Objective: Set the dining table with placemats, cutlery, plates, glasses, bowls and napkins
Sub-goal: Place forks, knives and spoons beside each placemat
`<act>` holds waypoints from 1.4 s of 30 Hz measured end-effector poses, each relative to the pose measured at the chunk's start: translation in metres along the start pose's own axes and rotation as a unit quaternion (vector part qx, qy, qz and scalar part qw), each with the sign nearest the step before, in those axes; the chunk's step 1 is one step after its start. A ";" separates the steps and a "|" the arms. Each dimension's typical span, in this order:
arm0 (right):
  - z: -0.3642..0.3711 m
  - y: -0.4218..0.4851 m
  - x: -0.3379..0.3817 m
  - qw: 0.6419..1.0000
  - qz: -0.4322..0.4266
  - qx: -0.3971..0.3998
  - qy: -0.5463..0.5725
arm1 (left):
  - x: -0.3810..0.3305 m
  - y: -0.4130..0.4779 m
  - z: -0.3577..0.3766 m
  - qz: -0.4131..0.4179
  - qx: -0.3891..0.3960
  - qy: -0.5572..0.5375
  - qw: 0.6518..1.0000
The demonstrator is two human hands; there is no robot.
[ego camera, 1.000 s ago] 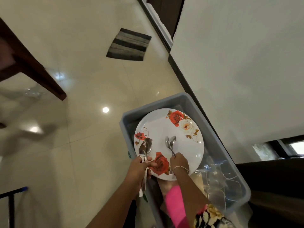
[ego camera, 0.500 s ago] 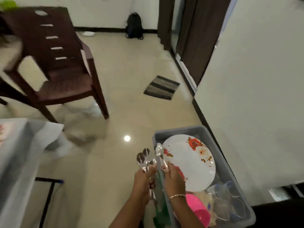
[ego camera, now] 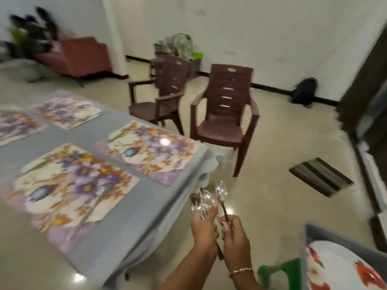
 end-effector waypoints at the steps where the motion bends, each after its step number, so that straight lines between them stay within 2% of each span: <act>1: 0.018 -0.012 0.012 1.000 -0.003 0.024 0.017 | -0.015 0.005 -0.019 0.007 -0.018 -0.011 1.000; 4: 0.071 -0.053 0.046 0.995 -0.010 0.088 0.053 | -0.056 0.025 -0.082 0.015 -0.067 -0.014 0.998; 7: 0.126 -0.103 0.085 0.989 -0.015 0.131 0.067 | -0.099 0.045 -0.158 0.015 -0.075 -0.020 0.997; 12: 0.202 -0.172 0.126 0.984 0.017 0.149 0.092 | -0.150 0.077 -0.264 0.035 -0.097 -0.013 0.995; 16: 0.245 -0.199 0.149 0.980 0.043 0.177 0.083 | -0.168 0.100 -0.316 0.018 -0.096 -0.020 0.995; 19: 0.272 -0.205 0.157 0.975 0.072 0.199 0.068 | -0.178 0.115 -0.328 0.049 -0.101 -0.011 0.994; 24: 0.307 -0.184 0.165 0.980 0.101 0.155 0.066 | -0.199 0.144 -0.325 0.068 -0.082 0.012 0.994; 29: 0.334 -0.162 0.166 0.977 0.116 0.172 0.040 | -0.215 0.181 -0.320 0.050 -0.041 0.073 0.995; 34: 0.334 -0.139 0.162 0.970 0.204 0.118 0.060 | -0.229 0.202 -0.304 0.022 0.029 0.128 0.991; 38: 0.321 -0.115 0.146 0.964 0.257 0.057 0.036 | -0.239 0.225 -0.294 -0.006 0.035 0.172 0.984; 42: 0.328 -0.109 0.129 0.951 0.302 0.067 -0.028 | -0.242 0.247 -0.292 -0.035 0.049 0.211 0.976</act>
Point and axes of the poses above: each hand's wrist, its own y-axis towards the middle knuckle, its own z-axis out of the palm, x = y × z, the point moved 3 cm from there along y, towards the middle knuckle, and after that the axes turned 15 degrees about -x, right-handed, at the moved point
